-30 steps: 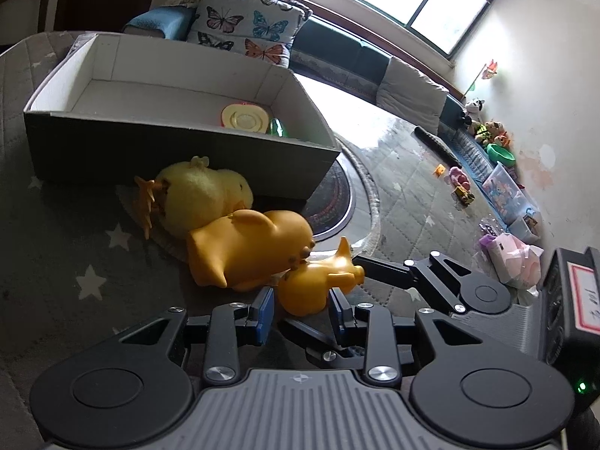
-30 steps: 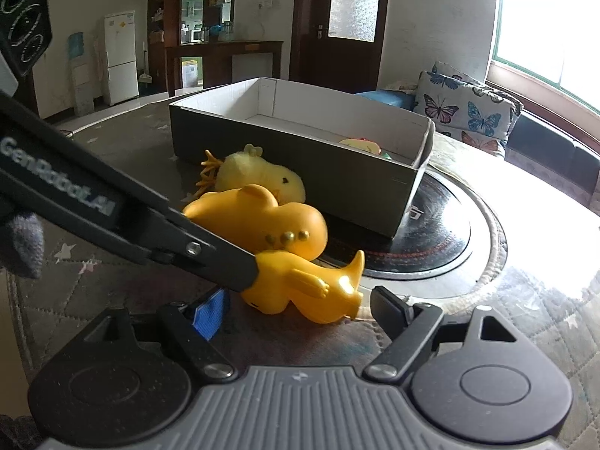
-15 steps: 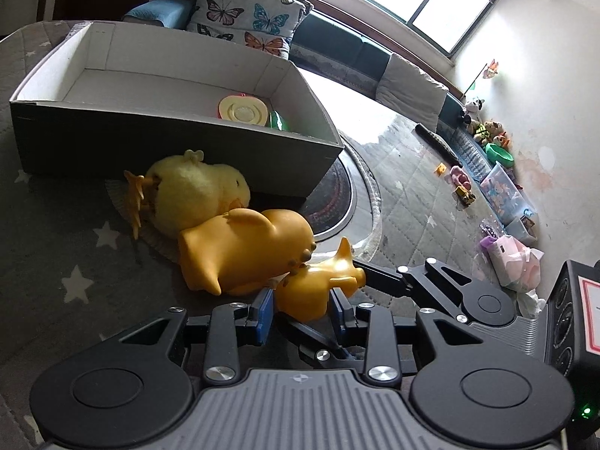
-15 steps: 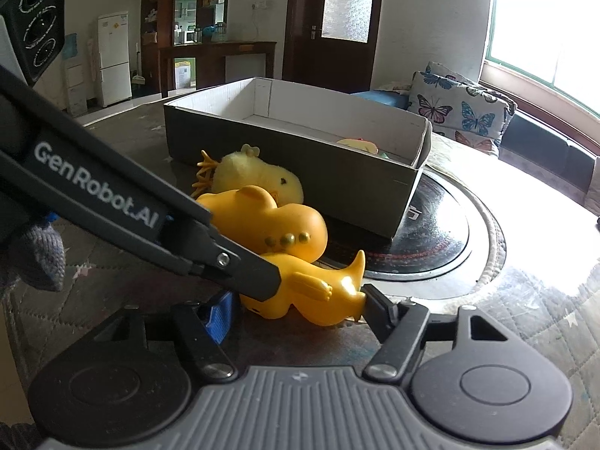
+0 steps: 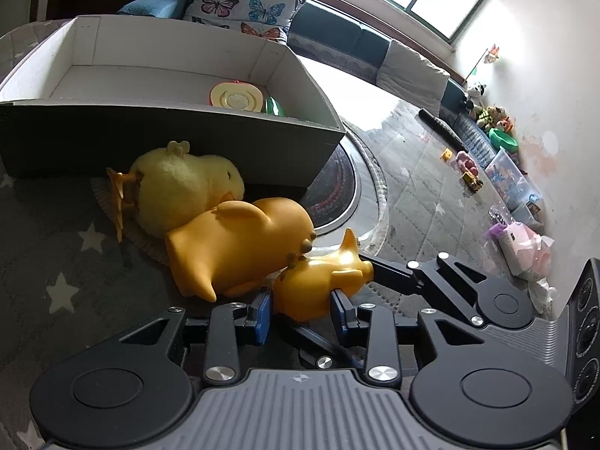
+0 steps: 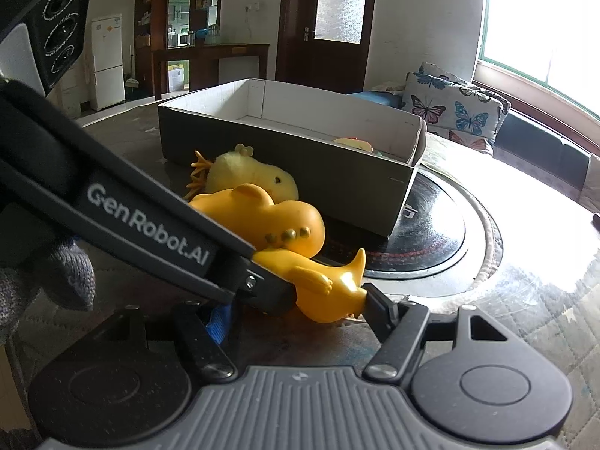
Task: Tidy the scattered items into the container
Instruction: 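Carry the small yellow duck with the left gripper into the box and release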
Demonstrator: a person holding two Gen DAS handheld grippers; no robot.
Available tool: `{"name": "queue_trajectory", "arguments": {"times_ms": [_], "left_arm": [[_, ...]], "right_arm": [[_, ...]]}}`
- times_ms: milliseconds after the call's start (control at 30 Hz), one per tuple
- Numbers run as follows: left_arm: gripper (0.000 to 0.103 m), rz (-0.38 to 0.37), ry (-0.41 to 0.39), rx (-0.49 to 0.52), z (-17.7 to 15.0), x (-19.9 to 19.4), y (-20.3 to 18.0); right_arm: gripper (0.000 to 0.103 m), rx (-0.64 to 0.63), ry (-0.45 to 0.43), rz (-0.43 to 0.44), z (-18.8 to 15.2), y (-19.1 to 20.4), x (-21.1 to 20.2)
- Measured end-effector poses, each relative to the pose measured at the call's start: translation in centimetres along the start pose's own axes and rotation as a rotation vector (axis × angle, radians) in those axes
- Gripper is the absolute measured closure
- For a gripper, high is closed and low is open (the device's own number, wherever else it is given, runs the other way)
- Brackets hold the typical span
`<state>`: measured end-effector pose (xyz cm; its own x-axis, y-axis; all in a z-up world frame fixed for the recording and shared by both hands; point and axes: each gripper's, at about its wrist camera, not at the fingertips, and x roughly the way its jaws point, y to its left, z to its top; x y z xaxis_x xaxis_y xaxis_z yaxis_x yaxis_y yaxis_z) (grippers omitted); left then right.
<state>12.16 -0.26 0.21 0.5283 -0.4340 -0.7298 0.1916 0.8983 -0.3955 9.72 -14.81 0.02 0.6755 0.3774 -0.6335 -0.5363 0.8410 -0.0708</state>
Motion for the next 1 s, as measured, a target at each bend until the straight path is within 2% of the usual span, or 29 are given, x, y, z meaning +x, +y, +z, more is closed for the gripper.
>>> {"name": "queue_trajectory", "arguments": {"times_ms": [233, 433, 600, 767, 1000], "left_arm": [[0.067, -0.012, -0.020, 0.013, -0.3, -0.9, -0.2], [0.067, -0.022, -0.079, 0.033, 0.5, -3.2, -1.0], [0.067, -0.008, -0.152, 0.053, 2.7, -5.1, -1.0], [0.067, 0.027, -0.206, 0.061, 5.6, -5.8, 0.1], [0.067, 0.056, -0.194, 0.041, 9.5, -4.6, 3.0]], "right_arm": [[0.033, -0.007, -0.017, -0.004, 0.2, 0.3, -0.8], [0.033, -0.053, -0.068, -0.026, 1.6, 0.6, -2.6], [0.033, -0.088, -0.129, -0.037, 4.4, 0.5, -2.9], [0.033, -0.110, -0.166, -0.032, 7.9, 0.3, -1.3], [0.033, -0.104, -0.151, -0.005, 11.8, -0.4, 2.8]]}}
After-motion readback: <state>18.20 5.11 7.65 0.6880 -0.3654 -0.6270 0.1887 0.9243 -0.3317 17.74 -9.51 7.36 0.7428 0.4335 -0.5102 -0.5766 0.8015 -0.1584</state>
